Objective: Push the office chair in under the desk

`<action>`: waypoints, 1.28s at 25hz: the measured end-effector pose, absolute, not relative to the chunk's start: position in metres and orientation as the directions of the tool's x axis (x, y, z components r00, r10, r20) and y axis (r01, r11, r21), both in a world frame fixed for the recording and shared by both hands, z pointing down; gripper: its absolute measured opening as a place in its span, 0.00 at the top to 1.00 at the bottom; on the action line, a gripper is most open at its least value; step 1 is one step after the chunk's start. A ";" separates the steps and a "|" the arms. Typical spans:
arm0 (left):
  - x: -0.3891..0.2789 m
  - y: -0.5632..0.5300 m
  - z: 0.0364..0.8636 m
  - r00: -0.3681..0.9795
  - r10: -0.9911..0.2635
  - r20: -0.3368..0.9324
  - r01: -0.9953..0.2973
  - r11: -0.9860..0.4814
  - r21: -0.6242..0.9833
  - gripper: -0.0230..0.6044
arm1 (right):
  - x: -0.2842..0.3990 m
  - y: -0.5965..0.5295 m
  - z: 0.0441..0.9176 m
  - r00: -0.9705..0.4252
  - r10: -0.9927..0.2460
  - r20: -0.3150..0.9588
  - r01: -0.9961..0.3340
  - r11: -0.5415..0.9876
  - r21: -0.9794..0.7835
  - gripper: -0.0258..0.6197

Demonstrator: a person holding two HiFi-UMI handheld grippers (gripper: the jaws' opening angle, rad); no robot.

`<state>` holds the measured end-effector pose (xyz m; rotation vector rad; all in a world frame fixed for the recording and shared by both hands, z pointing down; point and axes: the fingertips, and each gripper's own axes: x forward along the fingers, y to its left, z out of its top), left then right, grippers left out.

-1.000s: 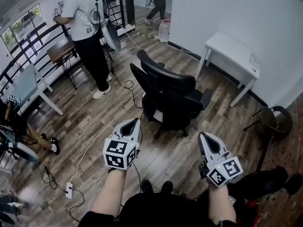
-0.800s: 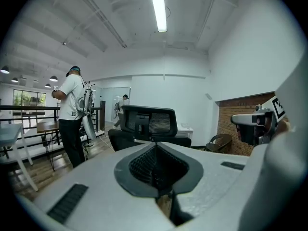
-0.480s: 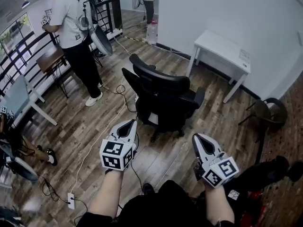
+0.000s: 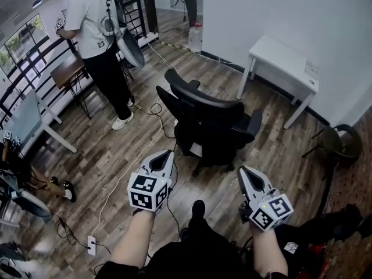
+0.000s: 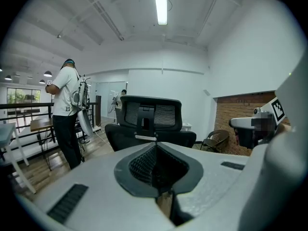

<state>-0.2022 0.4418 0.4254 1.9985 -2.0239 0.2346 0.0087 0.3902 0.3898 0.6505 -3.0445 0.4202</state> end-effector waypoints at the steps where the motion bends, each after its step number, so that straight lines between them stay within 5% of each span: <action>1: -0.207 0.437 0.427 -0.004 -0.948 0.319 -0.996 0.032 0.083 0.95 | 0.004 0.382 0.393 -0.914 -0.402 0.058 -0.402 0.876 -0.265 0.96; 5: -0.234 0.405 0.432 -0.030 -0.942 0.335 -0.995 0.060 0.079 0.95 | -0.016 0.341 0.407 -0.906 -0.417 0.076 -0.420 0.863 -0.280 0.94; 11: -0.259 0.337 0.433 -0.026 -0.931 0.364 -0.996 0.056 0.074 0.95 | -0.020 0.269 0.436 -0.867 -0.479 0.138 -0.497 0.807 -0.318 0.76; 19: -0.290 0.286 0.439 -0.061 -0.916 0.396 -0.995 0.085 0.043 0.95 | -0.050 0.239 0.473 -0.850 -0.485 0.207 -0.525 0.738 -0.424 0.76; 32: -0.370 0.233 0.482 0.020 -0.908 0.418 -0.997 0.014 0.077 0.90 | -0.060 0.218 0.491 -0.643 -0.711 0.283 -0.747 0.503 -0.434 0.78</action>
